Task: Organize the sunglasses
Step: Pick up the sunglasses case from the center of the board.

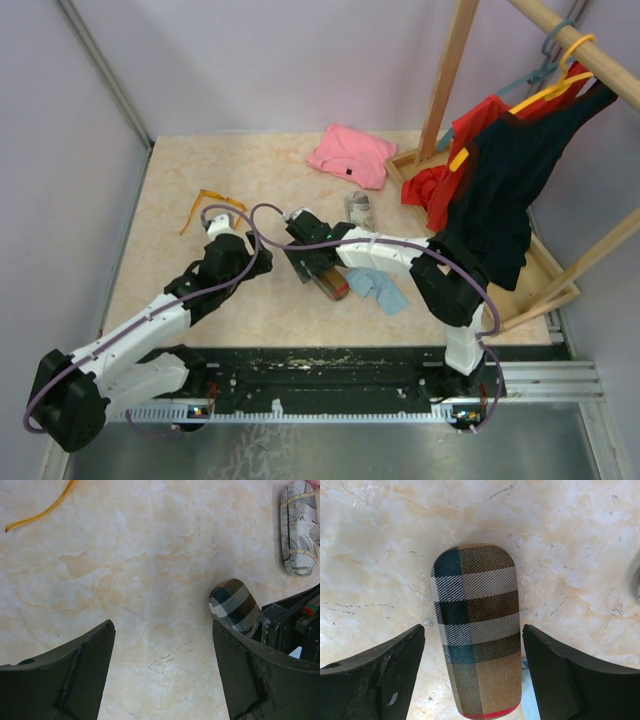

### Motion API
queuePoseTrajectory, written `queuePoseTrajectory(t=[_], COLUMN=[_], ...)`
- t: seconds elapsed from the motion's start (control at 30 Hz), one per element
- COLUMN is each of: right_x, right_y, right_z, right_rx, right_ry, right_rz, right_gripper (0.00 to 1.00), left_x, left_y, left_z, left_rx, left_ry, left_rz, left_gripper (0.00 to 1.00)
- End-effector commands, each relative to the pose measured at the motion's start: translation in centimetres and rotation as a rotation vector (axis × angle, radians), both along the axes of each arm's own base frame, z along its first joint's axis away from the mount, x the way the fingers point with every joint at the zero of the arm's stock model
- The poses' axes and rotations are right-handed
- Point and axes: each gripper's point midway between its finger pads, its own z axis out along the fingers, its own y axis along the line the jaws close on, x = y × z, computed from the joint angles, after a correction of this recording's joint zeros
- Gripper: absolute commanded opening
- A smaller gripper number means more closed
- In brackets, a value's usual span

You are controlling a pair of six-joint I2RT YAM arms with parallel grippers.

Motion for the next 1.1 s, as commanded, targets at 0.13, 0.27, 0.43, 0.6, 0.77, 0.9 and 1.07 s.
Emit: queuePoseTrajectory(t=[0.13,0.27,0.43,0.6,0.77,0.9,1.07], right_x=[-0.2,-0.1,0.0,0.0,-0.1,-0.2,-0.3], right_y=[1.3,1.1,0.6,0.2,0.1,0.1,0.1], right_z=[1.9,2.0,2.0,1.8,1.9,1.6,1.4], right_rx=[0.034,0.033,0.019,-0.002,-0.005,-0.003,-0.002], right_ry=[-0.028,-0.026,-0.025,-0.019,-0.016,-0.007,0.002], right_rz=[0.107,0.103,0.096,0.108,0.111,0.116,0.12], right_gripper=[0.75,0.69,0.68,0.71,0.71,0.68,0.62], left_x=[-0.2,-0.2,-0.2,-0.3,-0.2,-0.2,-0.3], left_y=[0.4,0.5,0.6,0.8,0.9,0.8,1.0], left_z=[0.1,0.1,0.2,0.4,0.3,0.4,0.4], left_rx=[0.013,0.015,0.017,0.014,0.016,0.015,0.016], left_ry=[-0.012,-0.01,-0.014,-0.021,-0.022,-0.023,-0.023], left_rz=[0.005,0.006,0.014,0.018,0.023,0.023,0.029], left_gripper=[0.84,0.84,0.84,0.84,0.84,0.85,0.85])
